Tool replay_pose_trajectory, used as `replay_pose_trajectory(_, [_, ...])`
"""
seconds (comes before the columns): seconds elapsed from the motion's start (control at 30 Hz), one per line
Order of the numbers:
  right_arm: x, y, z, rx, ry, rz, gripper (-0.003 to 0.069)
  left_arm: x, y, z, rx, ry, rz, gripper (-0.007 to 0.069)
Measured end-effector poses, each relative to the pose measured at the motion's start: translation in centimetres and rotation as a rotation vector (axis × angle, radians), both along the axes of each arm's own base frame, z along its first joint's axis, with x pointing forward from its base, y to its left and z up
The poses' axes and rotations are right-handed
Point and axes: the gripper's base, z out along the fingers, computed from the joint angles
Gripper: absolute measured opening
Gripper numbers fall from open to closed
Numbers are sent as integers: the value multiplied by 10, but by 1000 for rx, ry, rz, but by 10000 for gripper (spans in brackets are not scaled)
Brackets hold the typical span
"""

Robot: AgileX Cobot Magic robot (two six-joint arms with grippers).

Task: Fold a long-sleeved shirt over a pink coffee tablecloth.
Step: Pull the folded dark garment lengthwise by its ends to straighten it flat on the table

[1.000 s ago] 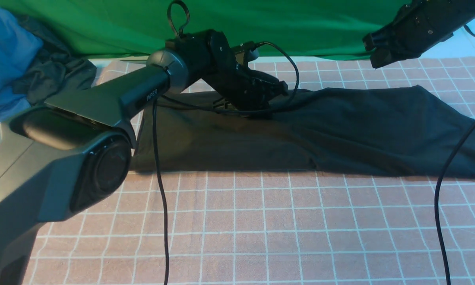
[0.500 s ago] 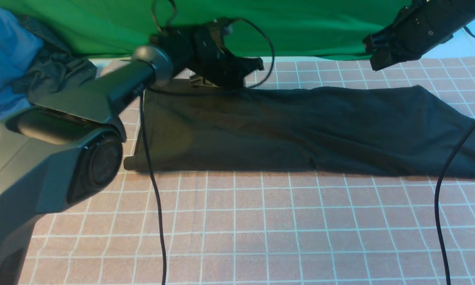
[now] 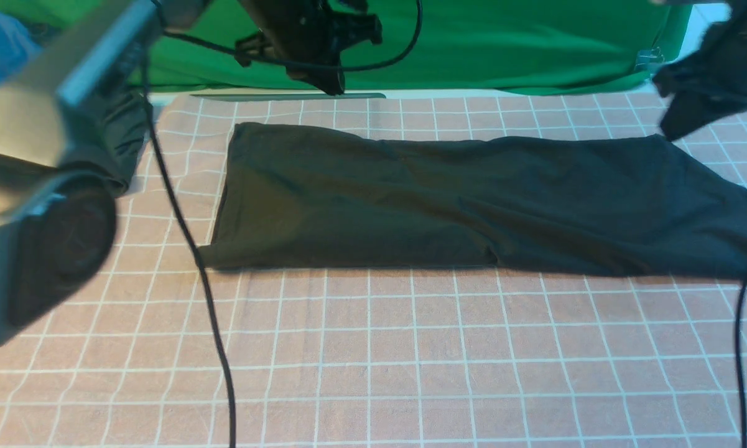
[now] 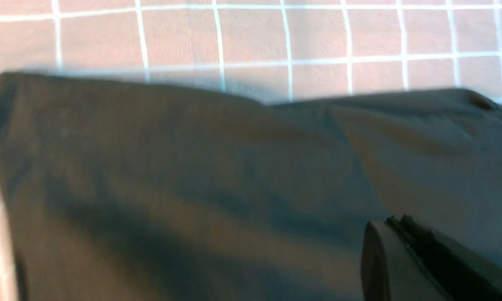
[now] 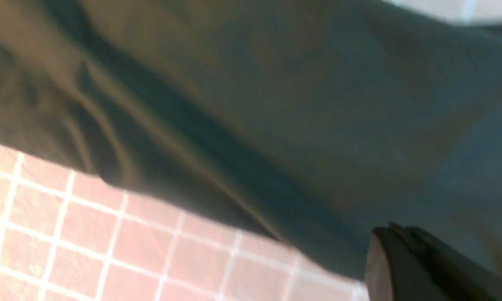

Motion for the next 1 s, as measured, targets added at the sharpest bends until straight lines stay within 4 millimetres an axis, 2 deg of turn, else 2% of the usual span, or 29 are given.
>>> replay_pose_trajectory(0.13, [-31,-17,-7,-1,59,-48,38,-38,21,-1,62,102,53,13])
replay_pose_trajectory(0.2, [-52,-20,-14,-4,62,-66,38,-64,42,-20,110,222,103,13])
replay_pose_trajectory(0.23, [-54,-20,-14,-5,61,-66,38,-67,44,-22,114,230,109,13])
replay_pose_trajectory(0.27, [-65,-19,-18,-8,53,-69,38,-80,58,-29,125,279,145,13])
replay_pose_trajectory(0.33, [-77,-18,-22,-9,18,-84,38,-100,79,-53,148,352,191,13])
replay_pose_trajectory(0.4, [-86,-16,-25,-1,-8,-97,38,-106,90,-66,144,352,223,14])
replay_pose_trajectory(0.53, [-91,-15,-26,12,-43,-114,38,-111,101,-87,139,336,245,36])
replay_pose_trajectory(0.6, [-91,-14,-25,20,-52,-119,38,-108,101,-90,134,300,237,81])
replay_pose_trajectory(0.7, [-91,-14,-26,27,-54,-122,38,-100,100,-88,108,210,240,223])
replay_pose_trajectory(0.77, [-91,-13,-25,36,-53,-125,38,-95,99,-87,95,160,243,347])
replay_pose_trajectory(0.83, [-91,-13,-25,43,-53,-126,38,-94,99,-89,93,152,244,415])
replay_pose_trajectory(0.87, [-91,-12,-25,48,-54,-128,38,-92,99,-94,95,160,243,500])
replay_pose_trajectory(0.97, [-91,-12,-25,52,-55,-129,38,-88,98,-113,106,206,242,606])
replay_pose_trajectory(1.0, [-91,-12,-25,52,-55,-129,38,-86,98,-118,109,216,241,618])
